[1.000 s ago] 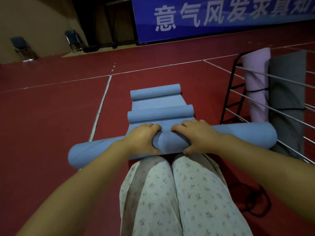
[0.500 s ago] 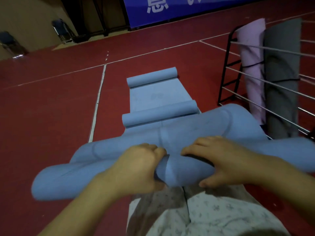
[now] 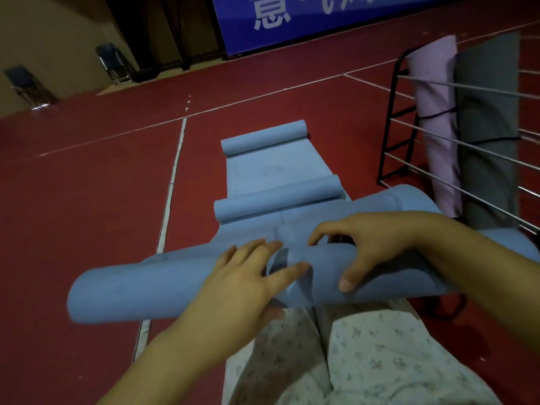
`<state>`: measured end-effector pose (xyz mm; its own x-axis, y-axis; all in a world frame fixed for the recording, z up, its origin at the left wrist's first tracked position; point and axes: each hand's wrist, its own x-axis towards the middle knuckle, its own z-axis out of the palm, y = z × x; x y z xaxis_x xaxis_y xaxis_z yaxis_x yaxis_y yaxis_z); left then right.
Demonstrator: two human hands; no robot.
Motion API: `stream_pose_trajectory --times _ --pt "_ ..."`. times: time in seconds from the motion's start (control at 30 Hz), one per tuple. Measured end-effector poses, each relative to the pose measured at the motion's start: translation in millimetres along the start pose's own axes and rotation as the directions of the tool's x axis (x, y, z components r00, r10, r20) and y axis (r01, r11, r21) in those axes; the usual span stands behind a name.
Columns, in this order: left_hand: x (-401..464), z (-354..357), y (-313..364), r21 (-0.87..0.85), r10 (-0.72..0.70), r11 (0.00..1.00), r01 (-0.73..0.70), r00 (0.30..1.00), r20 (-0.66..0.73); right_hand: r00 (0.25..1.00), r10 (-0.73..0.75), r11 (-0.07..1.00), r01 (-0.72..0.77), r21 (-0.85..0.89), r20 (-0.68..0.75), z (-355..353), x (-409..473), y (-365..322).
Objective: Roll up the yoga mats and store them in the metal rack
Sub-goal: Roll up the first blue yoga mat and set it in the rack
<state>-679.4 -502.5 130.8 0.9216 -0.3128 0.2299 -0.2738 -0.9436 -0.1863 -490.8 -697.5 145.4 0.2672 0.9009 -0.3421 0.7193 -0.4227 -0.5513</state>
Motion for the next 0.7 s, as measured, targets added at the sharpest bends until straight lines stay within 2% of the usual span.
stream_pose_trajectory --times 0.13,0.33,0.37,0.43,0.5,0.53,0.6,0.7 --pt "-3.3 12.1 -3.3 0.003 -0.062 0.998 0.062 0.997 0.044 0.99 0.061 0.995 -0.07 0.065 0.126 -14.4 14.7 7.4" --pt "15.0 8.8 -15.9 -0.219 -0.114 0.966 0.135 0.988 0.109 0.973 0.158 0.986 -0.164 0.025 0.166 -22.6 20.6 3.0" --pt "19.1 5.9 -17.7 -0.234 -0.119 0.961 0.147 0.984 0.129 0.978 0.165 0.986 -0.167 0.008 0.129 -21.8 17.5 1.2" --pt "27.1 2.6 -23.1 -0.264 -0.117 0.95 0.168 0.973 0.199 0.988 0.152 0.986 -0.154 -0.061 -0.041 -18.2 7.6 -3.1" --pt "36.5 -1.7 -30.0 -0.327 -0.092 0.929 0.172 0.965 0.247 0.971 0.075 0.98 -0.115 -0.164 -0.228 -10.3 -5.1 -10.1" --pt "41.5 -2.7 -35.0 -0.356 -0.079 0.919 0.172 0.962 0.261 0.961 0.025 0.978 -0.081 -0.193 -0.275 -5.0 -10.5 -14.6" --pt "51.6 -5.2 -46.0 -0.396 -0.058 0.898 0.194 0.942 0.33 0.955 -0.03 0.975 -0.037 -0.221 -0.294 9.4 -16.5 -19.6" --pt "67.6 -11.7 -59.6 -0.452 -0.025 0.853 0.261 0.886 0.463 0.94 -0.005 0.918 -0.131 -0.373 -0.341 35.4 -12.7 -17.4"
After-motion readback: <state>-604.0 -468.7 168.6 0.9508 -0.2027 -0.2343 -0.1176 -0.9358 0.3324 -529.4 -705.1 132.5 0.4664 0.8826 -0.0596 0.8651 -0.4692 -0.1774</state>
